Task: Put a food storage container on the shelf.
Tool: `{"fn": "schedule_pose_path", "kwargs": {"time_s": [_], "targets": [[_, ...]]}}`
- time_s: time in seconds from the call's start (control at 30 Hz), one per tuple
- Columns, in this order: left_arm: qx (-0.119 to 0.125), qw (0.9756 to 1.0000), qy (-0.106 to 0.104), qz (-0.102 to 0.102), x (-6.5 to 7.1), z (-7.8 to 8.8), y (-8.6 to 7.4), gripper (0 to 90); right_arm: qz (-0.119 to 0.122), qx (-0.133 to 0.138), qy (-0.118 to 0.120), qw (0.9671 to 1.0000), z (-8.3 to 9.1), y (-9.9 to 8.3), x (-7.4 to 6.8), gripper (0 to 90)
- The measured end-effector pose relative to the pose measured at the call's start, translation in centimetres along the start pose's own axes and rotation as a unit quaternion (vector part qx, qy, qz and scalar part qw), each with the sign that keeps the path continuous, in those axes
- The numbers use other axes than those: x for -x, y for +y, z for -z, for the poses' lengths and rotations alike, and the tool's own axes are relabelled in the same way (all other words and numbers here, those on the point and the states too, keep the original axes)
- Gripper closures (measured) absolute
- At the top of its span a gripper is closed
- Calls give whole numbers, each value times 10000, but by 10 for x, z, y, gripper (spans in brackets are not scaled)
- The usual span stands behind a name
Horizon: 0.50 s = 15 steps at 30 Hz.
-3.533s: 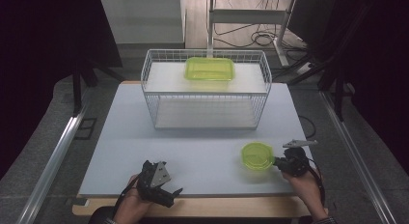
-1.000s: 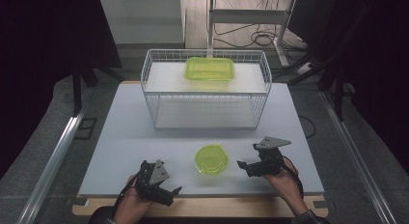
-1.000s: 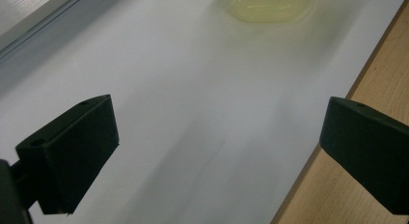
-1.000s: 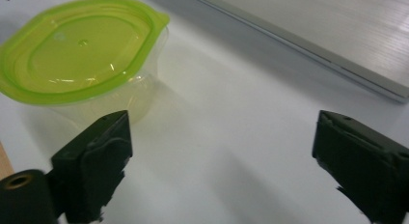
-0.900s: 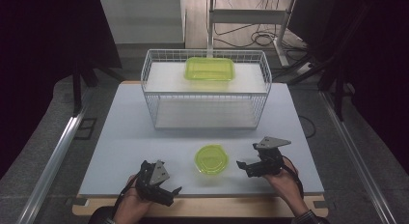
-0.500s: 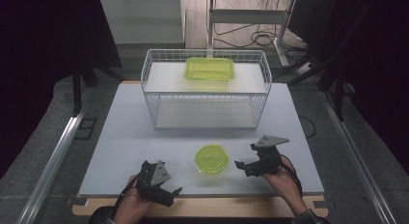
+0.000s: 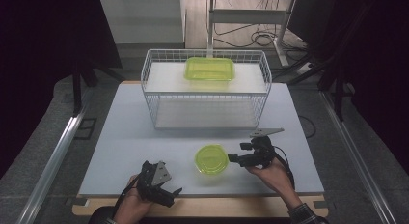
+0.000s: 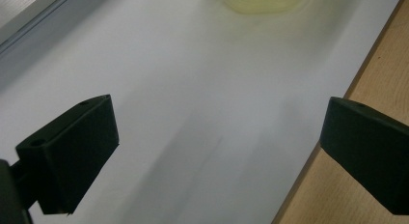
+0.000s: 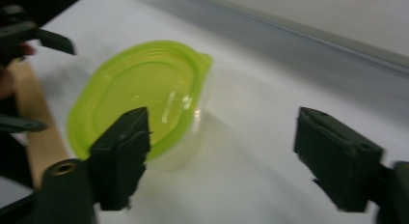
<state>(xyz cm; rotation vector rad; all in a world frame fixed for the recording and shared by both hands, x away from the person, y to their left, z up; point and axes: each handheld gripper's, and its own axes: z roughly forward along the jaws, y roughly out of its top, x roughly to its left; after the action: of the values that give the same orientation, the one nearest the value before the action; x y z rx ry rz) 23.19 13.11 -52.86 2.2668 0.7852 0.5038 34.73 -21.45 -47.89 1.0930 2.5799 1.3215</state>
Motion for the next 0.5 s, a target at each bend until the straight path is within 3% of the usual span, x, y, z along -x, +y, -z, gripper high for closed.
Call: {"fn": "schedule_pose_path", "kwargs": {"time_s": [0.13, 0.3, 0.5], "targets": [[-15, 10000, 6, -14, 0, -1, 0, 0, -23, -142, 175, 9997, -5, 4, 1, 368], [-36, 10000, 13, -31, 1, -1, 0, 0, -415, -194, 468, 9979, -13, 9, 7, 469], [-53, 10000, 22, -46, 1, -2, 0, 0, -712, -345, 763, 9939, -25, 15, 14, 580]]}}
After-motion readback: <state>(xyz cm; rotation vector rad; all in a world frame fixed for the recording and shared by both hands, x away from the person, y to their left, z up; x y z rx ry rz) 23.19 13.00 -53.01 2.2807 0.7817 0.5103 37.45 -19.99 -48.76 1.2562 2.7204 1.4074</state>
